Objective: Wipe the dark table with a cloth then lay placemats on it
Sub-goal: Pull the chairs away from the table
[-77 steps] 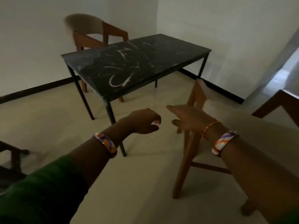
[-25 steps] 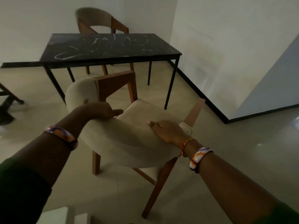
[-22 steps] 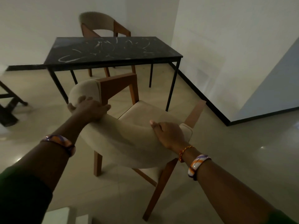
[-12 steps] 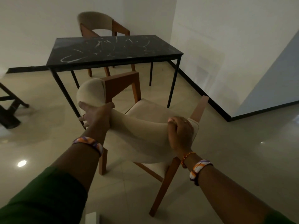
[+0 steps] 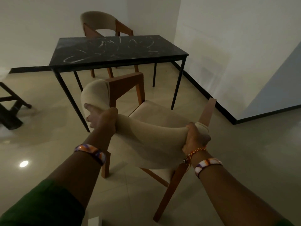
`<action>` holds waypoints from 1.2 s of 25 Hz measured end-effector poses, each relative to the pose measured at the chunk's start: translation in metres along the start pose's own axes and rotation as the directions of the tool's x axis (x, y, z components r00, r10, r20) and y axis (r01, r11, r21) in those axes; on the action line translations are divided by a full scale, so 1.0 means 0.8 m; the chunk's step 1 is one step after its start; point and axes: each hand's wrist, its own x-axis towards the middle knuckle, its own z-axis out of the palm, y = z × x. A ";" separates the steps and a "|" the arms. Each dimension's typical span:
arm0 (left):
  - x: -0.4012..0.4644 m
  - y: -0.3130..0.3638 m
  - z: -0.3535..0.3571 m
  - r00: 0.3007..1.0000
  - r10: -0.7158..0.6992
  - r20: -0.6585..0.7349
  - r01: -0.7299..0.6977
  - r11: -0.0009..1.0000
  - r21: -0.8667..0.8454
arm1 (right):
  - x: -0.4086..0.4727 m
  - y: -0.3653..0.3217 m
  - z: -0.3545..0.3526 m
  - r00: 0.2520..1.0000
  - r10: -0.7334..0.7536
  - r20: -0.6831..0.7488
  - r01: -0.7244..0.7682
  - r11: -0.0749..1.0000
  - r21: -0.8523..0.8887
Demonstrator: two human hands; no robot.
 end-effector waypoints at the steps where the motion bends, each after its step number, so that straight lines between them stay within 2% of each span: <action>1: -0.003 0.001 0.001 1.000 0.010 0.006 -0.010 1.000 0.001 | 0.004 -0.003 0.001 1.000 0.004 0.003 -0.004 1.000 0.015; 7: -0.018 0.003 0.026 0.998 0.058 0.020 -0.058 0.998 0.016 | 0.045 -0.026 0.004 0.997 0.071 0.040 -0.074 0.995 0.060; 10: -0.029 0.005 0.054 0.999 0.037 0.003 -0.037 0.999 0.021 | 0.076 -0.050 0.008 0.984 0.084 0.155 -0.094 0.994 0.058; 17: -0.081 0.033 0.141 0.997 -0.072 -0.005 0.072 0.988 0.140 | 0.174 -0.104 0.020 0.965 -0.002 0.260 0.027 0.996 -0.090; 19: -0.091 0.032 0.160 0.999 -0.033 0.041 0.024 0.977 0.211 | 0.190 -0.121 0.028 0.963 -0.015 0.269 0.040 0.995 -0.088; 21: -0.091 0.025 0.161 0.994 0.064 0.093 -0.089 0.950 0.300 | 0.198 -0.136 0.038 0.965 -0.055 0.256 0.082 0.992 -0.097; 22: -0.084 0.020 0.154 0.985 0.141 0.102 -0.168 0.925 0.340 | 0.197 -0.140 0.044 0.969 -0.097 0.226 0.142 0.971 -0.192; 23: -0.073 0.015 0.144 0.970 0.222 0.096 -0.242 0.896 0.373 | 0.190 -0.145 0.049 0.959 -0.188 0.210 0.255 0.897 -0.362; 24: -0.060 0.012 0.131 0.954 0.290 0.081 -0.298 0.868 0.397 | 0.176 -0.150 0.052 0.917 -0.297 0.267 0.398 0.739 -0.543; 25: -0.044 0.011 0.120 0.938 0.341 0.053 -0.332 0.848 0.414 | 0.158 -0.152 0.058 0.824 -0.391 0.411 0.566 0.529 -0.632; 26: -0.028 0.013 0.112 0.925 0.378 0.030 -0.353 0.831 0.430 | 0.136 -0.156 0.066 0.690 -0.416 0.592 0.722 0.341 -0.602; 27: -0.011 0.019 0.105 0.913 0.406 0.026 -0.374 0.812 0.449 | 0.112 -0.158 0.077 0.565 -0.357 0.744 0.825 0.262 -0.501; 29: 0.026 0.037 0.100 0.903 0.420 0.087 -0.401 0.755 0.518 | 0.063 -0.157 0.104 0.352 -0.104 0.930 0.901 0.305 -0.307; 30: 0.044 0.049 0.100 0.908 0.396 0.137 -0.399 0.719 0.569 | 0.038 -0.154 0.119 0.265 0.048 0.963 0.906 0.329 -0.265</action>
